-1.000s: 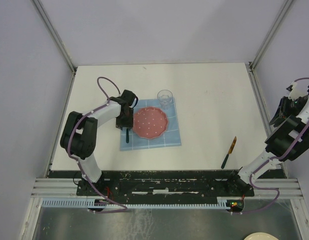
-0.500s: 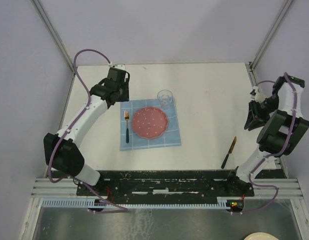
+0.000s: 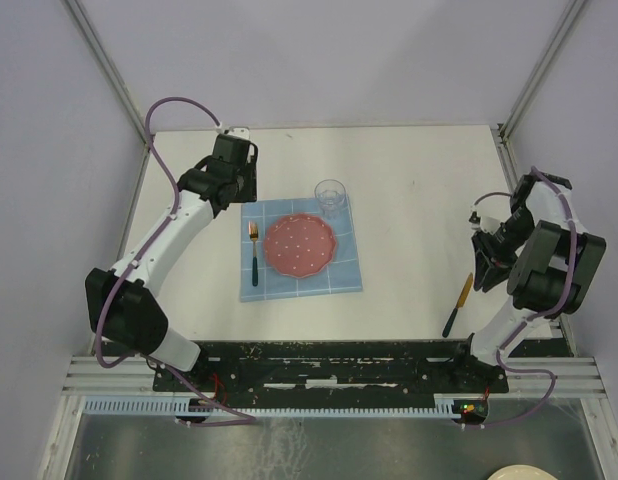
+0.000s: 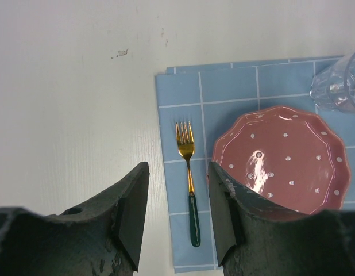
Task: Set the dinner table for one person
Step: Pick up the knife at the center of the board.
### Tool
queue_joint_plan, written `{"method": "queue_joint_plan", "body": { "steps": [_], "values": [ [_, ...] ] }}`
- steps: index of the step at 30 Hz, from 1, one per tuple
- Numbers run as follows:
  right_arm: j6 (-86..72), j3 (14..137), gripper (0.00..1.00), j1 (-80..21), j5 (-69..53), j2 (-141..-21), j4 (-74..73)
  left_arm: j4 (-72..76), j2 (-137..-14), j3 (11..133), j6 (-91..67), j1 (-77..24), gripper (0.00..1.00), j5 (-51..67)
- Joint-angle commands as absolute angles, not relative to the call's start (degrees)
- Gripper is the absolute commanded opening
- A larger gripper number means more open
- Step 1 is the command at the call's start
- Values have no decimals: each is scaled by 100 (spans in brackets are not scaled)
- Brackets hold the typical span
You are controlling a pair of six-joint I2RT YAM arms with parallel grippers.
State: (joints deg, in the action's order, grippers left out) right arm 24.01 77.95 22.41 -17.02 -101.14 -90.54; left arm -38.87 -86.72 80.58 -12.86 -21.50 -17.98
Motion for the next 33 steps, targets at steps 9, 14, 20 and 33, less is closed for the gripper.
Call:
{"method": "queue_joint_plan", "body": {
  "steps": [9, 14, 20, 33],
  "values": [
    [2621, 7548, 37, 1889, -1200, -11395, -8623, -3691, -8793, 8154, -1074, -2123, 53, -1642],
    [2540, 7661, 36, 1673, -1213, -11807, -8409, -3710, -8870, 8237, -991, -2117, 53, -1670],
    [2357, 7788, 39, 1570, -1149, -12023, -8306, -3800, -8689, 8143, -958, -2109, 53, -1668],
    [2105, 7877, 44, 1179, -1068, -12292, -8219, -3779, -8757, 8282, -1014, -2098, 53, -1556]
  ]
}}
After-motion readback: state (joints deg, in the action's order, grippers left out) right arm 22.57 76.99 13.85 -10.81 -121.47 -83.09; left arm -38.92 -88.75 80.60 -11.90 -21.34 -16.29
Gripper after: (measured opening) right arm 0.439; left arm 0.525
